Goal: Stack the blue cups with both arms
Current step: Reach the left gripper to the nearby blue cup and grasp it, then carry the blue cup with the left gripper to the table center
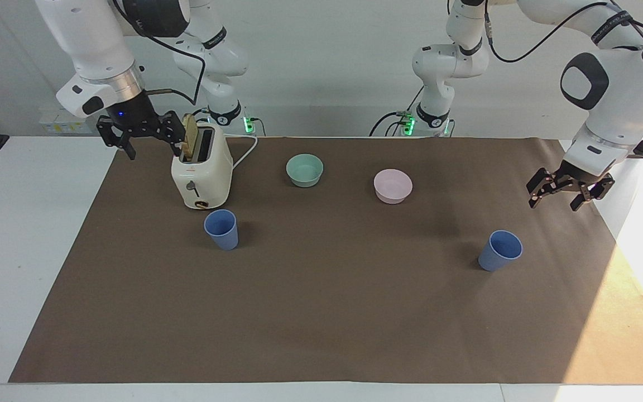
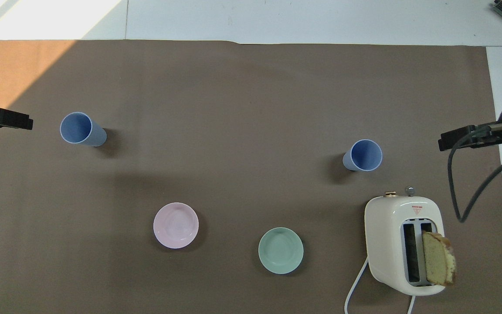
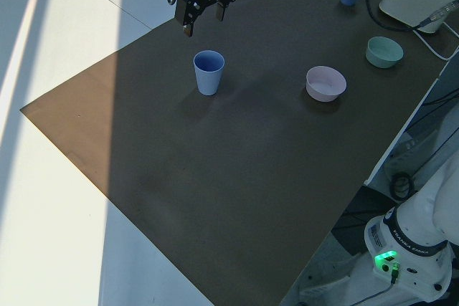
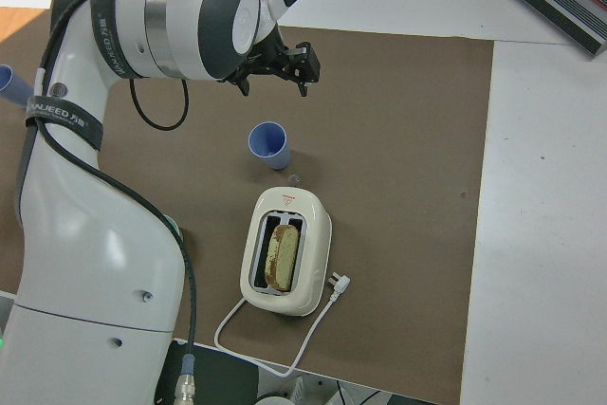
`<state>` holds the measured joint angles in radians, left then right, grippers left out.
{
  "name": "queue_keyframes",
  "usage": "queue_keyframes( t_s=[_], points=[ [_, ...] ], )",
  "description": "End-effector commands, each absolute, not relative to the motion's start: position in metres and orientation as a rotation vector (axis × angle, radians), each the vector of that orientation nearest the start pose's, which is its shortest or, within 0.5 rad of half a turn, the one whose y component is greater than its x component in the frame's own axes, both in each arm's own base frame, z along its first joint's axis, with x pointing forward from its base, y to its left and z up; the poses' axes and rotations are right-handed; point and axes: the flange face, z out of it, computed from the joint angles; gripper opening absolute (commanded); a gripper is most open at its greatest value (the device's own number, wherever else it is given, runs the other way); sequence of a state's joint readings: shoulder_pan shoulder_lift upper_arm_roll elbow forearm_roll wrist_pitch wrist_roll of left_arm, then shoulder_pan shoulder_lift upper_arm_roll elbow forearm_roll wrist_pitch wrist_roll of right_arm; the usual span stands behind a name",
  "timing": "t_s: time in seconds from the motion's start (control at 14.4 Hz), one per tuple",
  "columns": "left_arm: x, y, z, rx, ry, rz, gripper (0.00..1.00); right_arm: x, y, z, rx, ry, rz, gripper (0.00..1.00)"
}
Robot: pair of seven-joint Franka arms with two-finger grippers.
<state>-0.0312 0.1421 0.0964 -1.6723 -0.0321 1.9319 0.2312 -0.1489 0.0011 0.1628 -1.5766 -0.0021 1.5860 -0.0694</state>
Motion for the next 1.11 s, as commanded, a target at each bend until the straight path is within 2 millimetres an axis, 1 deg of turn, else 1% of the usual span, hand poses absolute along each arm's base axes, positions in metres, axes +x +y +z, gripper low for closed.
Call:
queue_keyframes(
  t_s=[0.0,0.21,0.28,0.49,0.56,0.77,0.83,0.9,0.97,1.04],
  points=[
    [0.630,0.045,0.502,-3.118,0.237,-0.199,1.00,0.552,0.006,0.622,-3.125,-0.100,-0.029,1.00],
    [0.644,0.043,0.463,-3.119,0.237,-0.170,1.00,0.552,0.006,0.622,-3.125,-0.100,-0.027,1.00],
    [0.642,0.043,0.448,-3.124,0.233,-0.144,1.00,0.552,0.006,0.622,-3.125,-0.100,-0.027,1.00],
    [0.632,0.042,0.408,-3.150,0.204,-0.154,1.00,0.552,0.006,0.622,-3.125,-0.100,-0.027,1.00],
    [0.630,0.042,0.400,-3.149,0.205,-0.151,1.00,0.552,0.006,0.622,-3.125,-0.100,-0.027,1.00],
    [0.628,0.033,0.390,-3.167,0.191,-0.155,1.00,0.552,0.006,0.622,-3.125,-0.100,-0.029,1.00],
    [0.626,0.033,0.385,-3.184,0.169,-0.158,0.94,0.552,0.006,0.622,-3.125,-0.100,-0.029,1.00],
    [0.625,0.033,0.384,-3.190,0.160,-0.159,0.71,0.552,0.006,0.622,-3.125,-0.100,-0.029,1.00],
    [0.625,0.033,0.385,-3.190,0.163,-0.157,0.44,0.552,0.006,0.622,-3.125,-0.098,-0.029,1.00],
    [0.625,0.033,0.385,-3.191,0.166,-0.152,0.13,0.552,0.007,0.622,-3.125,-0.102,-0.029,1.00]
  ],
)
